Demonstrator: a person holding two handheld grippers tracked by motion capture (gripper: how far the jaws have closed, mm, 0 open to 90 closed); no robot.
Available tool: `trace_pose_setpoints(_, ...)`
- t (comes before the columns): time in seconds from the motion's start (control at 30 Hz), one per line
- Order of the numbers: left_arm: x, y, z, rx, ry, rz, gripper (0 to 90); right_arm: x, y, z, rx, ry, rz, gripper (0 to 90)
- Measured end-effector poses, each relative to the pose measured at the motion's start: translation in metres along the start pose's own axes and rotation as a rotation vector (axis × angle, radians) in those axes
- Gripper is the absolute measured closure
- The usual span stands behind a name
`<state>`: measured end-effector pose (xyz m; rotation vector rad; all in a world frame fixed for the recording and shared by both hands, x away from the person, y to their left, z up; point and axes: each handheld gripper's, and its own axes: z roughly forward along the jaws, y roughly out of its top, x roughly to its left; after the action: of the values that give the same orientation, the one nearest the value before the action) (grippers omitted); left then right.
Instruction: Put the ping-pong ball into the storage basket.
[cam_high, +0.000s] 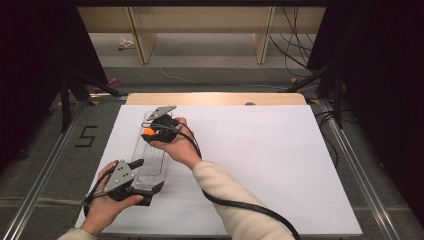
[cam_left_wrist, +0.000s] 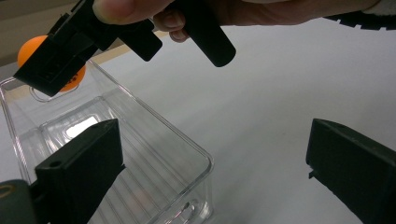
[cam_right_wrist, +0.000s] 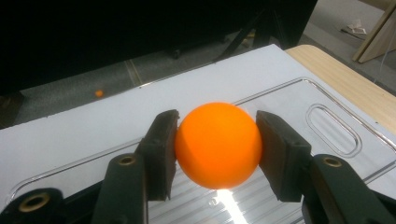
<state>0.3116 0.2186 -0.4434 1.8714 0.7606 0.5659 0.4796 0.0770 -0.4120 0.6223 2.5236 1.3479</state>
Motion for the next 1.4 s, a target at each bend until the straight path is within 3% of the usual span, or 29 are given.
trace_pose_setpoints(1.4,0.0,0.0,0.0,0.001,-0.001,0.001,3.5,-0.003,-0.004,0.013,0.036,-0.002,0.006,51.2)
